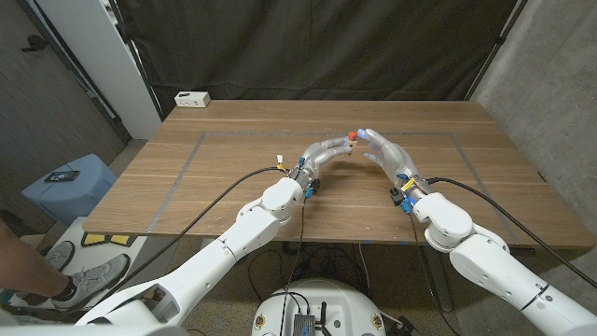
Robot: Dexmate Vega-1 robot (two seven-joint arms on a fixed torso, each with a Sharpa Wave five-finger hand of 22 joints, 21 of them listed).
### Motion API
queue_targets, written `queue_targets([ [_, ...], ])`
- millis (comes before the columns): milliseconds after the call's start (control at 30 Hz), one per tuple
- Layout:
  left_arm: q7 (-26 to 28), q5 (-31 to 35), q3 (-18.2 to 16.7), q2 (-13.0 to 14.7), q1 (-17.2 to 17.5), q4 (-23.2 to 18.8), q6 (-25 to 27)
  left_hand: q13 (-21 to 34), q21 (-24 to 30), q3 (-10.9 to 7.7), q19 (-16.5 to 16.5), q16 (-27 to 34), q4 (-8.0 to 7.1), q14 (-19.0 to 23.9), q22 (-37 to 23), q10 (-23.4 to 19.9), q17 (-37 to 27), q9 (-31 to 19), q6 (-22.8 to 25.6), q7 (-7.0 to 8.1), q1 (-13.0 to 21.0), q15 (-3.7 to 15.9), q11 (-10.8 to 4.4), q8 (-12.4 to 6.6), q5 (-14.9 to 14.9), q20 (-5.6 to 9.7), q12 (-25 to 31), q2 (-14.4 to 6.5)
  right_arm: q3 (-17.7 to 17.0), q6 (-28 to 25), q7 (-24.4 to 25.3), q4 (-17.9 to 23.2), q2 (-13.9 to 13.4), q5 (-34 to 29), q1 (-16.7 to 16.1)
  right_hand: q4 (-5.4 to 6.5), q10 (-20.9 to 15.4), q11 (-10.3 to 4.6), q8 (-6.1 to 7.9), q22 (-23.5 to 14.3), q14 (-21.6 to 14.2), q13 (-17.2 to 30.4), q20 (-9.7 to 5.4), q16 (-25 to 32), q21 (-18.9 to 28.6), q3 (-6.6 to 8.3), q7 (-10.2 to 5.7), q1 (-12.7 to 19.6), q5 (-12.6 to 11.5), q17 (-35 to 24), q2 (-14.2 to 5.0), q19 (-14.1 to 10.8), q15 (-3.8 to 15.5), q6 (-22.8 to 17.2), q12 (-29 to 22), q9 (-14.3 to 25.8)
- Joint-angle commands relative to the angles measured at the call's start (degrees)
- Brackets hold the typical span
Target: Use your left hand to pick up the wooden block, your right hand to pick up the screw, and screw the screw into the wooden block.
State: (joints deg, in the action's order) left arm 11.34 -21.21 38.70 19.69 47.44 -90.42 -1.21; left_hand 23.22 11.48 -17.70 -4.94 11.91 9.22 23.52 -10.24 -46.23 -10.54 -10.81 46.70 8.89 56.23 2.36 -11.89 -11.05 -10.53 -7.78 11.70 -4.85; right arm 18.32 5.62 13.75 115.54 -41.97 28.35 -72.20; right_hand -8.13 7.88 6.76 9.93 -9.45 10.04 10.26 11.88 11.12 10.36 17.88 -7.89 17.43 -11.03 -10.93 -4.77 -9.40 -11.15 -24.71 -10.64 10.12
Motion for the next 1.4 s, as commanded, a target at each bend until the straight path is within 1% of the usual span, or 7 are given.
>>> queue_targets([
  [33,0.1,0.1,-0.1,0.5,0.6,-1.1,0.1,0.1,0.2,-0.24,-0.2,0.4,-0.32,0.4,-0.2,-0.4,-0.1,-0.1,1.1,-0.3,0.2,3.45,0.08,-0.27,-0.2,-0.32,0.5,-0.3,-0.3,-0.9,-0.9,-0.7,-0.4,1.3,0.4,-0.21,0.2,0.17,-0.14,-0.2,1.1,0.2,0.28,0.2,0.2,0.15,-0.29,-0.3,0.1,-0.2,-0.01,-0.2,-0.12,0.8,-0.3,0.2],
  [133,0.2,0.1,-0.1,0.5,0.7,-1.2,0.2,0.1,0.2,-0.23,-0.2,0.4,-0.29,0.4,-0.2,-0.4,-0.1,-0.1,1.1,-0.27,0.3,3.4,0.13,-0.28,-0.2,-0.32,0.5,-0.3,-0.2,-0.8,-1.3,-1.0,-0.4,1.3,0.6,-0.2,0.4,-0.06,-0.12,-0.2,1.2,0.2,0.28,0.2,0.2,0.12,-0.39,-0.3,0.1,-0.2,0.04,-0.1,0.02,1.0,-0.2,0.2],
  [500,0.0,0.1,0.0,0.6,0.8,-1.3,0.2,0.1,0.2,-0.17,-0.2,0.4,-0.31,0.3,-0.2,-0.4,-0.1,-0.1,1.0,-0.31,0.3,3.45,0.12,-0.22,-0.2,-0.27,0.5,-0.3,0.4,-0.8,-2.2,-2.0,-0.3,1.7,1.6,-0.14,0.8,-0.17,-0.17,-0.2,1.6,0.2,0.31,0.1,0.1,0.0,-0.51,-0.5,0.2,-0.2,0.21,0.1,-0.07,2.2,-0.1,0.1],
  [933,-0.2,-0.1,0.0,0.5,0.8,-1.2,0.3,0.1,0.2,-0.12,-0.2,0.4,-0.33,0.4,-0.2,-0.4,-0.1,-0.1,1.0,-0.37,0.3,3.48,0.16,-0.26,-0.2,-0.33,0.5,-0.3,1.1,-0.8,-3.3,-3.3,-0.1,2.4,2.8,-0.05,1.1,-0.11,-0.12,-0.2,1.9,0.2,0.32,0.1,0.1,-0.17,-0.68,-0.8,0.3,-0.2,0.37,0.5,-0.16,2.9,-0.1,0.1],
  [1400,-0.3,-0.3,0.0,0.4,0.7,-0.7,0.3,0.2,0.2,-0.07,-0.2,0.4,-0.32,0.3,-0.2,-0.4,-0.1,-0.1,1.0,-0.42,0.3,3.46,0.18,-0.26,-0.2,-0.28,0.5,-0.3,1.8,-1.1,-3.5,-3.8,0.1,2.4,3.8,0.04,1.2,-0.08,-0.04,-0.2,2.0,0.2,0.31,0.1,0.0,-0.27,-0.88,-1.0,0.3,-0.3,0.43,0.6,-0.19,3.4,-0.1,0.1],
])
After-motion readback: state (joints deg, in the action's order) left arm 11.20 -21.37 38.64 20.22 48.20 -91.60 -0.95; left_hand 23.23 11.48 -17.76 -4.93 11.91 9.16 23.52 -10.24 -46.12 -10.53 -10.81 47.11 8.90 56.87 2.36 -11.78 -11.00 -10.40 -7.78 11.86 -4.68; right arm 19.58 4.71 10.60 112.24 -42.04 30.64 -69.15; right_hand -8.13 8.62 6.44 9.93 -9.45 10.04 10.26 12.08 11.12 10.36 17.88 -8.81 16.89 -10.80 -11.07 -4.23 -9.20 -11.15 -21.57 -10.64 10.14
